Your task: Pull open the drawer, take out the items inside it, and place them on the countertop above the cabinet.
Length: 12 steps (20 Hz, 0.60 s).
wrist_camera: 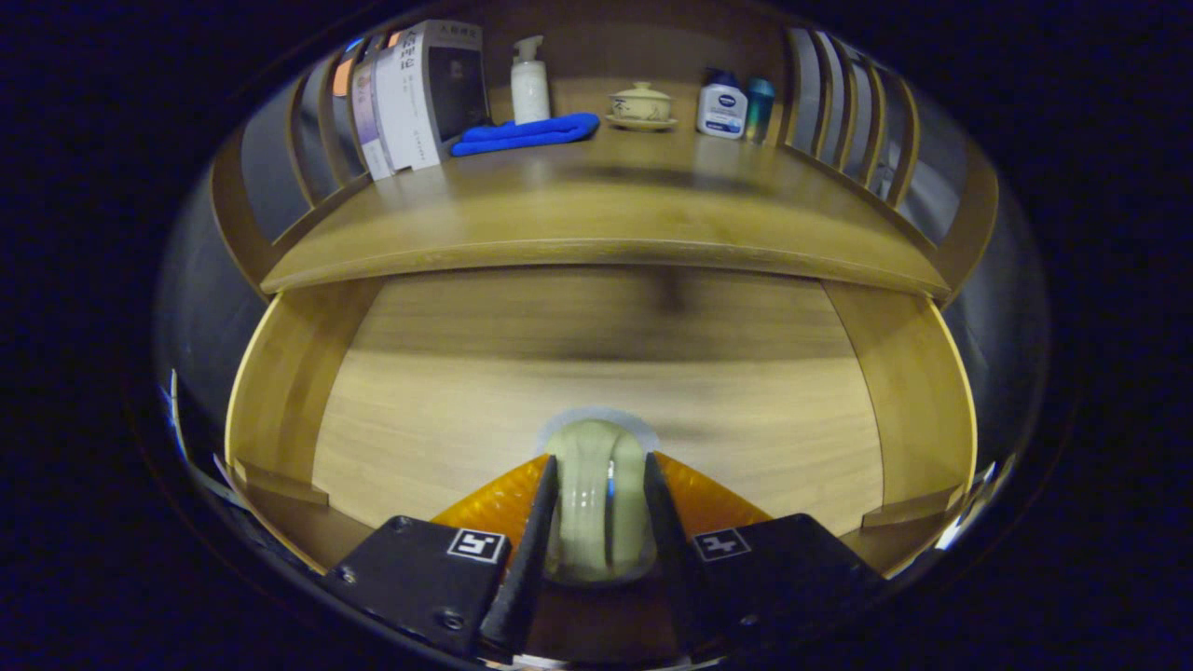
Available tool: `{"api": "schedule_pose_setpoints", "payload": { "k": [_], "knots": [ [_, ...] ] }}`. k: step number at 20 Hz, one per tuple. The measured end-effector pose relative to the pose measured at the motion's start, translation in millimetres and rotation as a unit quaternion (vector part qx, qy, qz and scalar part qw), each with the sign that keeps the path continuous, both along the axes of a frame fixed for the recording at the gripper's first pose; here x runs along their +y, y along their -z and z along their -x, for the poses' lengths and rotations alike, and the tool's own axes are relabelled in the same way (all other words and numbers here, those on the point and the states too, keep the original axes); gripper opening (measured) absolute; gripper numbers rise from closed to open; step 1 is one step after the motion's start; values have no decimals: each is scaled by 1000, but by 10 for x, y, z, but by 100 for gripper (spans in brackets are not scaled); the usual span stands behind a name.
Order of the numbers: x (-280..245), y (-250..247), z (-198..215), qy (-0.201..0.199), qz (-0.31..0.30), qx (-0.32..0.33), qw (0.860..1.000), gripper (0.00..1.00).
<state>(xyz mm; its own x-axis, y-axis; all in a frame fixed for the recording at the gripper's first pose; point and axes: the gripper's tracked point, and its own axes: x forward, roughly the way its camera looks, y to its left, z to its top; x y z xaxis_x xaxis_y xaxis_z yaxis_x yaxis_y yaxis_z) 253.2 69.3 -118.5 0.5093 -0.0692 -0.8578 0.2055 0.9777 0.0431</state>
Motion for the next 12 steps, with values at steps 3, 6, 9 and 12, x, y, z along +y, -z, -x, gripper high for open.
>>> {"api": "schedule_pose_setpoints", "payload": {
  "k": [3, 6, 9, 12],
  "knots": [
    [-8, -20, -36, -7, 3, -14, 1000, 45],
    [-9, -16, -31, -16, 16, -23, 999, 25],
    [15, -33, -26, -21, 12, -33, 999, 22],
    [28, -70, -14, -17, 2, -37, 999, 22]
  ]
}}
